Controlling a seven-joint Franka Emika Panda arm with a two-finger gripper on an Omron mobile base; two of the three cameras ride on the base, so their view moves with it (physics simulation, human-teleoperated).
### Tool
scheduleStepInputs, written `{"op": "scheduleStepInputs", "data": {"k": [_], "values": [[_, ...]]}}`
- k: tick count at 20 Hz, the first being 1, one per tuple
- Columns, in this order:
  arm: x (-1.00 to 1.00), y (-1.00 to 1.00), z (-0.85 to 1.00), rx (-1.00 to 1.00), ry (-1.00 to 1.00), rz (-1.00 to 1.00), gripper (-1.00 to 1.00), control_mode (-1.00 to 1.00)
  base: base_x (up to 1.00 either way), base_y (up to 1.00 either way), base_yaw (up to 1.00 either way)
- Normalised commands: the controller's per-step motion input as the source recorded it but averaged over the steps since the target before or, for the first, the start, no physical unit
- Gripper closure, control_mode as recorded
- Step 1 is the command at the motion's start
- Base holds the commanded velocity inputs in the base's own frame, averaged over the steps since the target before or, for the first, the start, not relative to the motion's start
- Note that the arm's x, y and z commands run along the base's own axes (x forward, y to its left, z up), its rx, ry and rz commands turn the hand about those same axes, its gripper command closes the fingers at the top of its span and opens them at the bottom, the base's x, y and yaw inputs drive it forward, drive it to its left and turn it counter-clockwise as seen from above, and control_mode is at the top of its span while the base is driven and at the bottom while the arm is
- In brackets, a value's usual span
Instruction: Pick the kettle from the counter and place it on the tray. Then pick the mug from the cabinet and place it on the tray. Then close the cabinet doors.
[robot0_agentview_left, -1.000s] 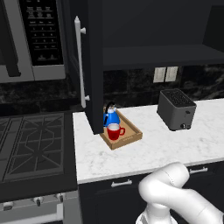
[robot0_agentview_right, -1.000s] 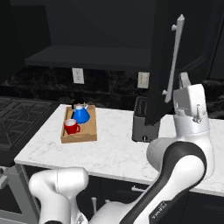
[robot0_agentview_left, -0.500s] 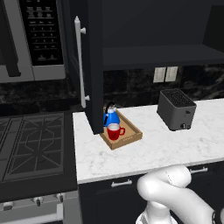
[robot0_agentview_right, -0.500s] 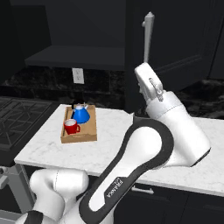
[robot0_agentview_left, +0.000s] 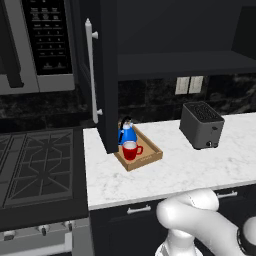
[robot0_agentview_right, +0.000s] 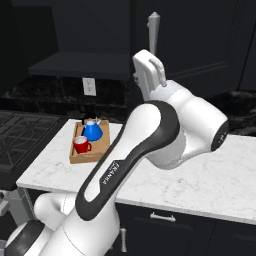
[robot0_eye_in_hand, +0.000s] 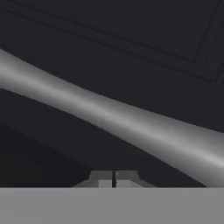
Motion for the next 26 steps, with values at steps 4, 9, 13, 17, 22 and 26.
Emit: {"op": "scheduleStepInputs", "data": {"k": [4, 9, 13, 17, 22, 26], "values": [[0.09, 0.16, -0.05, 0.0, 0.0, -0.21, 1.0, -1.0, 0.0, 0.0, 0.0], [0.24, 0.36, -0.28, 0.0, -0.01, -0.37, 1.0, -1.0, 0.0, 0.0, 0.0], [0.52, 0.14, -0.25, 0.0, 0.0, -0.36, 1.0, -1.0, 0.0, 0.0, 0.0], [0.72, 0.03, -0.24, 0.02, 0.0, -0.25, 1.0, -1.0, 0.0, 0.0, 0.0], [0.73, 0.1, -0.19, 0.03, 0.0, -0.21, 1.0, -1.0, 0.0, 0.0, 0.0], [0.77, 0.17, -0.18, 0.03, 0.0, -0.16, 1.0, -1.0, 0.0, 0.0, 0.0]]}}
